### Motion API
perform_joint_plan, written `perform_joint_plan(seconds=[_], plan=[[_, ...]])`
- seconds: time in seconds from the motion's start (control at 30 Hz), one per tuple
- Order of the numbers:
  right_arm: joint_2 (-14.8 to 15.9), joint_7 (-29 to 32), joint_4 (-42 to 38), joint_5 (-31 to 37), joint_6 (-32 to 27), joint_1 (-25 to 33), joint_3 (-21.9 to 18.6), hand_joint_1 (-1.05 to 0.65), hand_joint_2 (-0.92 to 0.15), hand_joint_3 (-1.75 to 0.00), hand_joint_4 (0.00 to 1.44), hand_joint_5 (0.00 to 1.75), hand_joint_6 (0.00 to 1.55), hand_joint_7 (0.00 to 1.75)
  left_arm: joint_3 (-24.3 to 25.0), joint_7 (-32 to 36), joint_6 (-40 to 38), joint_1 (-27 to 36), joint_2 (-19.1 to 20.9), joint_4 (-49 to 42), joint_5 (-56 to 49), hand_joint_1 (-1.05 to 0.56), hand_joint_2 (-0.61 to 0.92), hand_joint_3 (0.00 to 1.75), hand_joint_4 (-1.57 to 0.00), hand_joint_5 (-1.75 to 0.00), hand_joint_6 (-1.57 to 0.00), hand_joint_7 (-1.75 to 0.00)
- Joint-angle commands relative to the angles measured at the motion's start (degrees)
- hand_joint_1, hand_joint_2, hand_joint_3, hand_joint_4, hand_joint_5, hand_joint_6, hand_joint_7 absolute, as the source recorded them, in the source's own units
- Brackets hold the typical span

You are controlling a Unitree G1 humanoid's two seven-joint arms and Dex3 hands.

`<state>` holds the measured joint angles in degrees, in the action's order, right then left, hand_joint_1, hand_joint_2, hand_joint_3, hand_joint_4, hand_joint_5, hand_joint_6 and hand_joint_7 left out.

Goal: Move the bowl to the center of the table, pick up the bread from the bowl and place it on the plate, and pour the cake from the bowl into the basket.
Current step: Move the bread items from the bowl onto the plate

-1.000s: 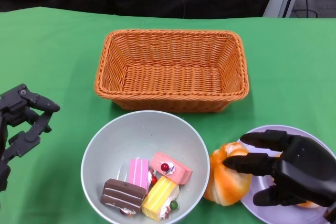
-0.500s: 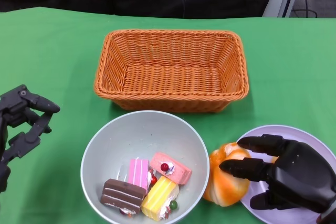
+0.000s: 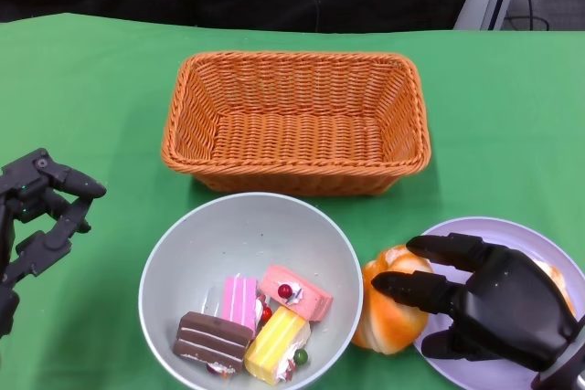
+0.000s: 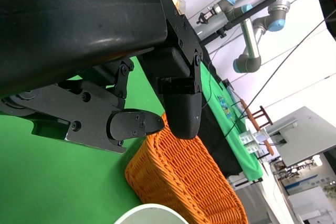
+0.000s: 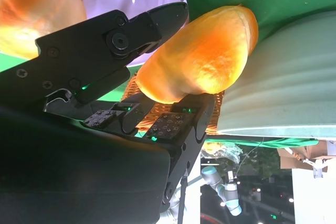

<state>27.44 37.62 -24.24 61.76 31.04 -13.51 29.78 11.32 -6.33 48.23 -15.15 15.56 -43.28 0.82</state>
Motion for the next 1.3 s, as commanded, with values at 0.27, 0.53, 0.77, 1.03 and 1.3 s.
perform_joint_plan(seconds=[0.27, 0.53, 0.77, 1.03, 1.3], plan=[[-0.36, 6.77, -5.95, 0.54, 0.5, -2.69, 3.4, -0.4, -0.78, 0.0, 0.91, 0.09, 0.88, 0.02, 0.05, 0.09, -0.31, 0.71, 0.5, 0.32, 0.36, -0.06, 0.91, 0.46, -0.73, -1.53, -0.73, -1.18], [-2.11, 15.54, -12.7, 1.51, 1.84, -5.61, 6.74, -0.26, -0.76, 0.0, 1.14, 0.12, 1.11, 0.07, 0.0, -0.1, 0.66, 0.39, 0.52, -0.66, 0.43, -0.05, 0.9, 0.48, -0.72, -1.52, -0.72, -1.19], [-3.44, 20.02, -16.69, 1.15, 4.33, -7.42, 8.83, -0.25, -0.73, 0.0, 1.16, 0.49, 1.25, 0.04, -0.07, 0.32, 0.37, 0.51, 0.51, -0.44, 0.02, -0.07, 0.89, 0.48, -0.73, -1.53, -0.73, -1.19], [-4.24, 22.89, -18.68, 0.29, 6.04, -8.33, 10.13, -0.23, -0.72, 0.0, 0.94, 0.87, 1.27, 0.01, -0.09, 0.07, 0.82, 0.44, 0.46, -0.69, 0.21, -0.06, 0.89, 0.48, -0.73, -1.53, -0.73, -1.18], [-4.22, 24.24, -18.66, -1.05, 8.05, -8.37, 9.73, -0.19, -0.73, -0.01, 0.9, 0.91, 1.27, 0.0, -0.15, 0.39, 0.48, 0.43, 0.57, -0.65, -0.15, -0.06, 0.89, 0.48, -0.73, -1.53, -0.73, -1.18]])
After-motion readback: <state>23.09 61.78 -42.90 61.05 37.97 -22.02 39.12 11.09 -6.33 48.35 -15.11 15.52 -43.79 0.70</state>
